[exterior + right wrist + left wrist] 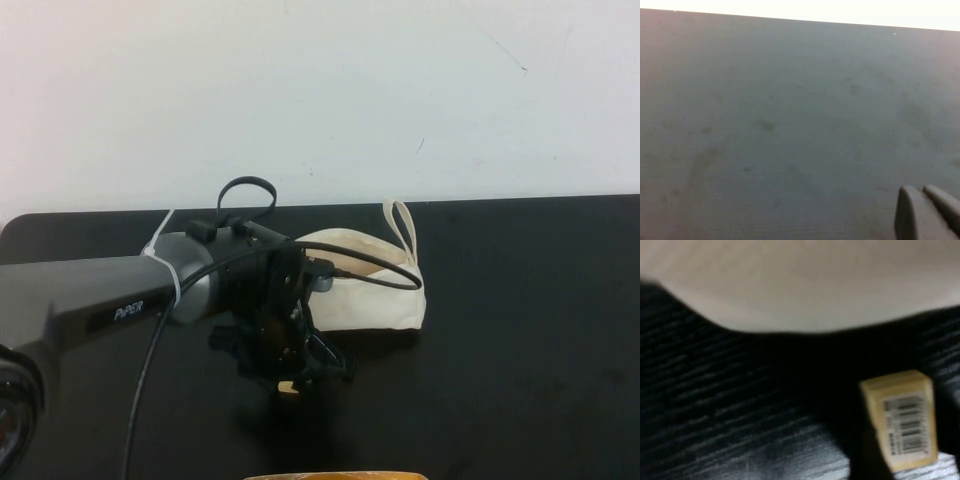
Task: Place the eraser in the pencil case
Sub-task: Pick up the eraser from the table, then place the eraser on the pencil case
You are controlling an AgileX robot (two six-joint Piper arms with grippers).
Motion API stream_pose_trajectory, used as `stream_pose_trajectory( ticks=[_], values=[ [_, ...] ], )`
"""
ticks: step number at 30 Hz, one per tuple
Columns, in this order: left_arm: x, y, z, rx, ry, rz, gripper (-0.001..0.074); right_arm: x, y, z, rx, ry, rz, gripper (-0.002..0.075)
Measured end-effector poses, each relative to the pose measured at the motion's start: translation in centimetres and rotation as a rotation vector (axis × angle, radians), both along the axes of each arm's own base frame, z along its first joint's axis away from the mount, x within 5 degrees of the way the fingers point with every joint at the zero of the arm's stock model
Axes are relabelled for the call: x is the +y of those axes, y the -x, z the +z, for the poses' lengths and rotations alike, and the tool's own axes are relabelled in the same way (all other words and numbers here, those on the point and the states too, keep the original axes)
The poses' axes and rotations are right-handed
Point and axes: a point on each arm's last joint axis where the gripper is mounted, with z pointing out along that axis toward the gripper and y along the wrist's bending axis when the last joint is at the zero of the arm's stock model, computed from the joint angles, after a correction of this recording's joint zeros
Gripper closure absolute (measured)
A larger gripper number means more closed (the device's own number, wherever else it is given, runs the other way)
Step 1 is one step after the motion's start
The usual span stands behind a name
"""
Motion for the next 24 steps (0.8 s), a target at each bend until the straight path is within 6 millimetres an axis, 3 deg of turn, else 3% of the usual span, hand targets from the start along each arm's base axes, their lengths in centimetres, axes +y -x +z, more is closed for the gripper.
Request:
stream_pose_trajectory(
  ticks=[4, 15, 19, 24],
  values=[
    [0.0, -0.1, 0.0, -0.014, -0.004, -0.002, 0.0550, 0.0, 0.0, 0.0, 0.000, 0.000, 0.000, 0.0727],
    [0.1, 1.4, 0.7, 0.145, -0.024, -0.099, 0.0549, 0.0, 0.0, 0.0, 0.000, 0.000, 0.000, 0.0727],
    [-0.4, 2.2, 3.5, 0.128, 0.084, -0.157, 0.0549, 0.0, 0.0, 0.0, 0.000, 0.000, 0.000, 0.0727],
    [-0.5, 2.2, 9.9, -0.093, 0.200, -0.181, 0.0549, 0.0, 0.0, 0.0, 0.000, 0.000, 0.000, 0.0727]
  ],
)
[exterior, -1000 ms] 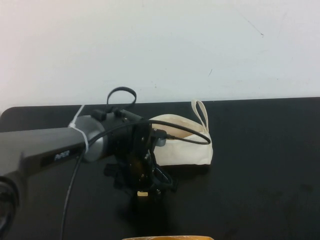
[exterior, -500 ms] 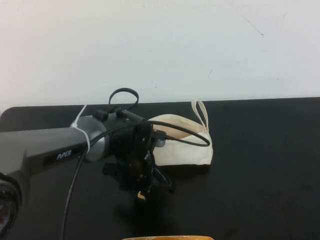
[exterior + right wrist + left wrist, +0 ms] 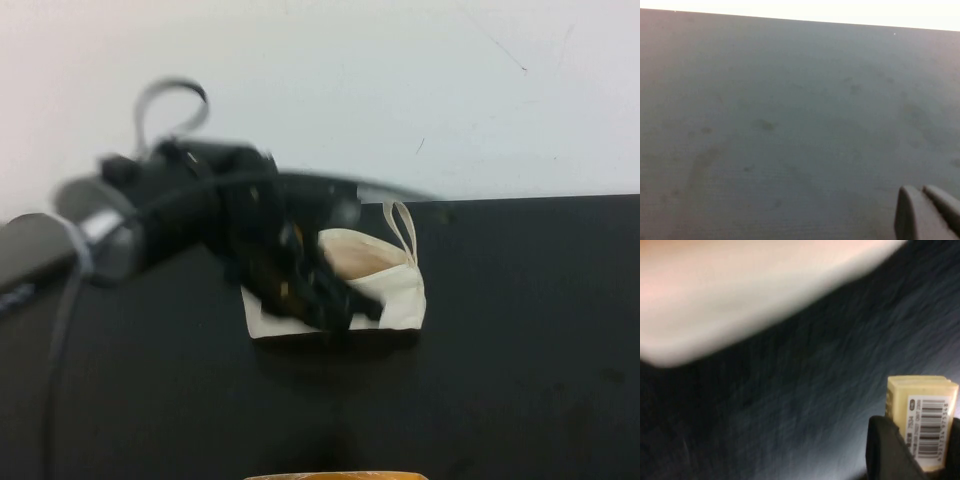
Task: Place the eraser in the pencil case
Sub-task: Place the eraser on the pencil case
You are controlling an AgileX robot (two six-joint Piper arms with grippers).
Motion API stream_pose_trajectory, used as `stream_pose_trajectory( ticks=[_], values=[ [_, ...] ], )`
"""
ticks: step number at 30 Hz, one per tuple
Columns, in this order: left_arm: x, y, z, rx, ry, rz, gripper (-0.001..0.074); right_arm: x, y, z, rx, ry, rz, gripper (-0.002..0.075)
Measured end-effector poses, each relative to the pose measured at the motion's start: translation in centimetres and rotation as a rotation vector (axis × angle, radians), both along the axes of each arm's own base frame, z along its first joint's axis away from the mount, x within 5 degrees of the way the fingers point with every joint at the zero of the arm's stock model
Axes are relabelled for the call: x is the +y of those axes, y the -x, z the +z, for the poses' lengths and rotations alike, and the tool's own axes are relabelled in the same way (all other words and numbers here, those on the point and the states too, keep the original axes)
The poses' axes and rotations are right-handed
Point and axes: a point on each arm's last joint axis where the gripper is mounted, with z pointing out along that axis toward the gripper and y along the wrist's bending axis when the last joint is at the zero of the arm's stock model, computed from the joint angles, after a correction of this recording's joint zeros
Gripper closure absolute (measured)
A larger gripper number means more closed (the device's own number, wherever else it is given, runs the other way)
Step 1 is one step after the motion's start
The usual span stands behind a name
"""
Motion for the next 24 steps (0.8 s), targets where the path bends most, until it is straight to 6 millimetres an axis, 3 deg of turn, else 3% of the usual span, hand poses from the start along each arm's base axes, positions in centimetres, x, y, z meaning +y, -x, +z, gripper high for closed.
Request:
stream_pose_trajectory(
  ticks=[3, 7, 13, 15, 18, 20, 22, 24],
  values=[
    [0.0, -0.5, 3.3, -0.182, 0.076, 0.011, 0.0549, 0.0, 0.0, 0.0, 0.000, 0.000, 0.000, 0.0727],
    [0.1, -1.5, 4.9, -0.369, 0.106, 0.017, 0.0549, 0.0, 0.0, 0.0, 0.000, 0.000, 0.000, 0.0727],
    [-0.4, -3.2, 2.2, -0.394, 0.041, 0.000, 0.0538, 0.0, 0.0, 0.0, 0.000, 0.000, 0.000, 0.0727],
    [-0.6, -3.6, 1.0, -0.374, 0.021, -0.005, 0.0468, 0.0, 0.0, 0.0, 0.000, 0.000, 0.000, 0.0727],
    [-0.8, -3.8, 0.0, -0.350, 0.009, -0.003, 0.0294, 0.0, 0.0, 0.0, 0.000, 0.000, 0.000, 0.0727],
    [-0.7, -3.8, 0.1, -0.343, 0.001, -0.004, 0.0251, 0.0, 0.0, 0.0, 0.000, 0.000, 0.000, 0.0727],
    [-0.6, -3.8, 1.0, -0.352, -0.014, -0.008, 0.0284, 0.0, 0.0, 0.0, 0.000, 0.000, 0.000, 0.0727],
    [-0.3, -3.7, 2.7, -0.375, -0.031, -0.007, 0.0398, 0.0, 0.0, 0.0, 0.000, 0.000, 0.000, 0.0727]
  ],
)
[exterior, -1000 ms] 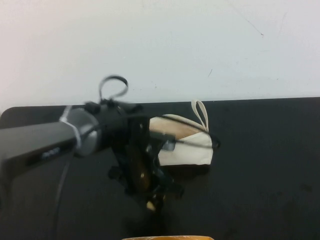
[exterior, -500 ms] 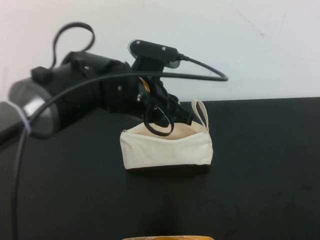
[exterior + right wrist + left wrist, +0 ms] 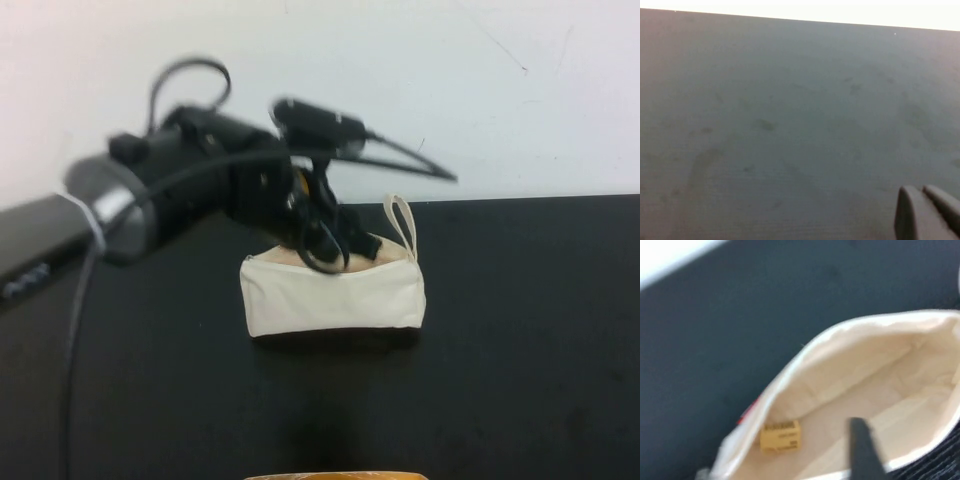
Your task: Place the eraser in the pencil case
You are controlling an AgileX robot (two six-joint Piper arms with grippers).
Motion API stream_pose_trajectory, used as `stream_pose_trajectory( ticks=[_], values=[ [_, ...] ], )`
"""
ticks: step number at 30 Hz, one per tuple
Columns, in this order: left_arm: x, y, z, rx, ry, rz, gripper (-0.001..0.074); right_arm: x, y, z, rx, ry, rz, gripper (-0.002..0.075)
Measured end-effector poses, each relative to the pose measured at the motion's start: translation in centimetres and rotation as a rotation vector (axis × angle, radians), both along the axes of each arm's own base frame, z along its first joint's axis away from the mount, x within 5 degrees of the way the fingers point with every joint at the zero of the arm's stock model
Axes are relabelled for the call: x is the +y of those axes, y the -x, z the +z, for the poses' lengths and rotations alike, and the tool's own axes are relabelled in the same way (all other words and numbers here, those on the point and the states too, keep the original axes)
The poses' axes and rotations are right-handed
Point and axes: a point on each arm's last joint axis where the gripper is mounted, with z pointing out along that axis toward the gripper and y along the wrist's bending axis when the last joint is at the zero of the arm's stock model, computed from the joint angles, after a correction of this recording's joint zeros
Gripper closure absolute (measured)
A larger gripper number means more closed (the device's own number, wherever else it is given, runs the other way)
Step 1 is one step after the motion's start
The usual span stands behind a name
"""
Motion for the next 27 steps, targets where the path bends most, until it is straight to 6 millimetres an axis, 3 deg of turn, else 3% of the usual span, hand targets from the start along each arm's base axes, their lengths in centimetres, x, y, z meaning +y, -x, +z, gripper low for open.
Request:
stream_pose_trajectory(
  ticks=[3, 5, 10, 12, 16, 21, 27],
  values=[
    [0.7, 0.5, 3.4, -0.062, -0.006, 0.006, 0.0611, 0.0, 0.0, 0.0, 0.000, 0.000, 0.000, 0.0727],
    [1.3, 1.2, 5.8, -0.111, -0.002, 0.009, 0.0678, 0.0, 0.0, 0.0, 0.000, 0.000, 0.000, 0.0727],
    [4.2, 5.1, 12.6, -0.260, 0.023, 0.022, 0.0727, 0.0, 0.0, 0.0, 0.000, 0.000, 0.000, 0.0727],
    [5.8, 7.4, 15.5, -0.335, 0.042, 0.030, 0.0731, 0.0, 0.0, 0.0, 0.000, 0.000, 0.000, 0.0727],
    [9.3, 12.5, 19.2, -0.460, 0.088, 0.053, 0.0734, 0.0, 0.0, 0.0, 0.000, 0.000, 0.000, 0.0727],
    [13.7, 19.3, 20.2, -0.581, 0.152, 0.087, 0.0735, 0.0, 0.0, 0.0, 0.000, 0.000, 0.000, 0.0727],
    [17.8, 25.8, 17.1, -0.622, 0.195, 0.100, 0.0735, 0.0, 0.0, 0.0, 0.000, 0.000, 0.000, 0.0727]
  ],
)
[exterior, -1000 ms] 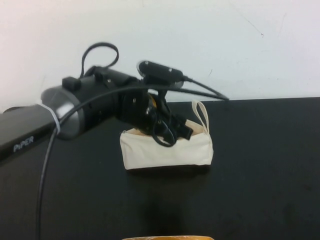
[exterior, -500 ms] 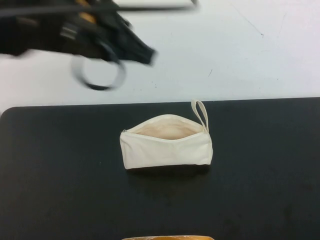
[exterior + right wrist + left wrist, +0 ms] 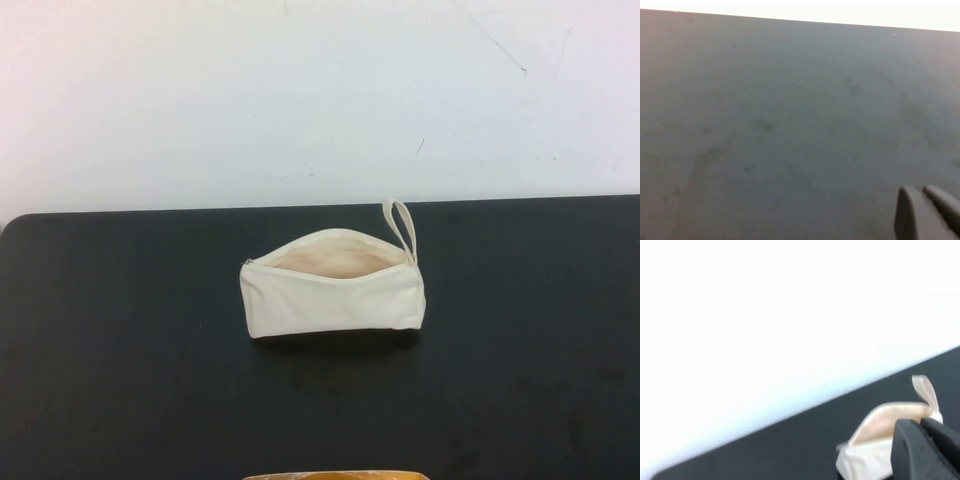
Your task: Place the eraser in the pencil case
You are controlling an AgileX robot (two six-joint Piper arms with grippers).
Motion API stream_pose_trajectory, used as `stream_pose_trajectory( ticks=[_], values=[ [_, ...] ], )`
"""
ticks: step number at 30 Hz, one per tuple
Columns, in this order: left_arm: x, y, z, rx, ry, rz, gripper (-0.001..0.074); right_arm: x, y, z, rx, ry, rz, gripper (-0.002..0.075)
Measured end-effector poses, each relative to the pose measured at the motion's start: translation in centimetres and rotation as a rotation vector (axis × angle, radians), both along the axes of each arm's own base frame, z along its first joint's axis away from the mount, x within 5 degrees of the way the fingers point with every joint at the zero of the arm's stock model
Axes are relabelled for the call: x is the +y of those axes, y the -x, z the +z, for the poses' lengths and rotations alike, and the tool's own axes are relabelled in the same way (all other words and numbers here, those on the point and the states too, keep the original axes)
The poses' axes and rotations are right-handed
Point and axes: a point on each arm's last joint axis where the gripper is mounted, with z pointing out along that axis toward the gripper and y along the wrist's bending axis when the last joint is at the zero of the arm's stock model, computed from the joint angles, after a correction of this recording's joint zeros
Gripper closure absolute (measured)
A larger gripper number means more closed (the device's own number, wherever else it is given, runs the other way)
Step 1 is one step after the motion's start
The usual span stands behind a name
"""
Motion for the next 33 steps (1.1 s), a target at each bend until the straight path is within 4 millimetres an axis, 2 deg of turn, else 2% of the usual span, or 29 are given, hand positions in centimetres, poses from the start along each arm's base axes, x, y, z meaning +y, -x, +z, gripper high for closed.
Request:
stream_pose_trajectory(
  ticks=[4, 8, 12, 21, 26, 33],
  values=[
    [1.3, 2.6, -3.0, 0.024, 0.044, -0.024, 0.0735, 0.0, 0.0, 0.0, 0.000, 0.000, 0.000, 0.0727],
    [1.3, 3.9, -6.5, 0.106, 0.096, -0.068, 0.0735, 0.0, 0.0, 0.0, 0.000, 0.000, 0.000, 0.0727],
    [0.8, 4.0, -9.6, 0.208, 0.116, -0.095, 0.0735, 0.0, 0.0, 0.0, 0.000, 0.000, 0.000, 0.0727],
    [0.3, 3.4, -16.5, 0.394, 0.036, -0.082, 0.0735, 0.0, 0.0, 0.0, 0.000, 0.000, 0.000, 0.0727],
    [1.5, 4.5, -19.2, 0.355, 0.082, -0.005, 0.0737, 0.0, 0.0, 0.0, 0.000, 0.000, 0.000, 0.0727],
    [3.2, 5.3, -20.5, 0.062, 0.164, 0.190, 0.0736, 0.0, 0.0, 0.0, 0.000, -0.001, -0.001, 0.0727]
  ],
)
